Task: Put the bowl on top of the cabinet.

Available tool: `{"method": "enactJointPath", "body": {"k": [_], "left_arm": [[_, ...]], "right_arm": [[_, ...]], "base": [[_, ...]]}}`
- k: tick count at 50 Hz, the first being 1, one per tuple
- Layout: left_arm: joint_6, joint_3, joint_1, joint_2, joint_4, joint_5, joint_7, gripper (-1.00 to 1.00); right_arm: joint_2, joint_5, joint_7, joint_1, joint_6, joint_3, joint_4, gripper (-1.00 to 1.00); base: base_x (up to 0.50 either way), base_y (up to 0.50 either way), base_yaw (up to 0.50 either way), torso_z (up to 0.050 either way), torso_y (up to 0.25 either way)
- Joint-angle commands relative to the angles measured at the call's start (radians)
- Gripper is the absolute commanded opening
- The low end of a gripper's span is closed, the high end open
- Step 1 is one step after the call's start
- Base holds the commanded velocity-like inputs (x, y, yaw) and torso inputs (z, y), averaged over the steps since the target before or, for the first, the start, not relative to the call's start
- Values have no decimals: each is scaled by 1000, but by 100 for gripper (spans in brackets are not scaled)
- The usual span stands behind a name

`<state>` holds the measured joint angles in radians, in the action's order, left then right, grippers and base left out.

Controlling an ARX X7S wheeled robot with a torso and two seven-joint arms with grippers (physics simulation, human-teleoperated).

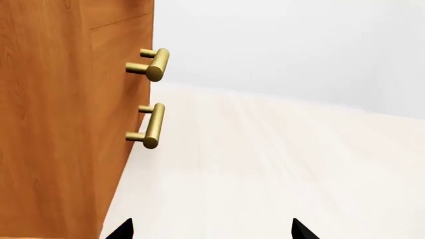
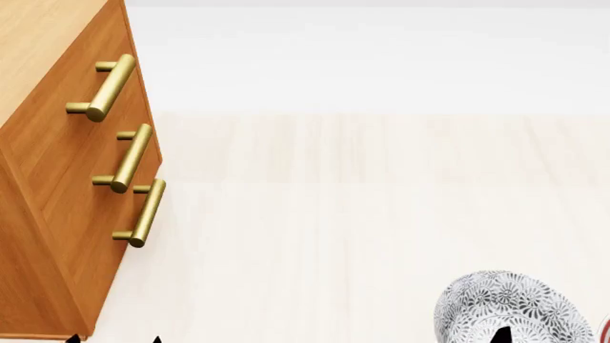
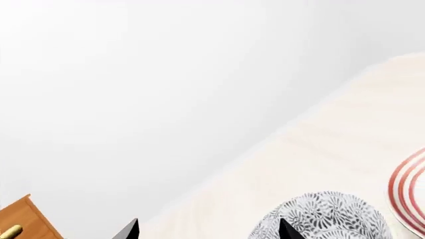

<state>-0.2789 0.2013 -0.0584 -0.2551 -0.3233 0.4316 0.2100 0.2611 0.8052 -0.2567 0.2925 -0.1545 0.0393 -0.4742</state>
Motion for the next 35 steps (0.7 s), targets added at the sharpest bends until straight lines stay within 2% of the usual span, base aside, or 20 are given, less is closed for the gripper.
{"method": "enactJointPath", "body": {"k": [1, 13, 18, 35], "left_arm": [[63, -37, -37, 9, -21, 24, 4, 100], [58, -44, -61, 4, -63, 39, 28, 100], [58, -45, -59, 3, -58, 48, 28, 100], [62, -47, -56, 0, -48, 62, 34, 100]], "right_arm": [[-31, 32, -12, 9, -56, 46, 16, 100], [-52, 83, -42, 18, -82, 75, 22, 100], [-101, 105, -100, 40, -117, 108, 19, 100], [-109, 150, -98, 51, -135, 103, 31, 100]], "base": [[0, 0, 0, 0, 0], [0, 0, 0, 0, 0], [0, 0, 0, 0, 0], [0, 0, 0, 0, 0]]}}
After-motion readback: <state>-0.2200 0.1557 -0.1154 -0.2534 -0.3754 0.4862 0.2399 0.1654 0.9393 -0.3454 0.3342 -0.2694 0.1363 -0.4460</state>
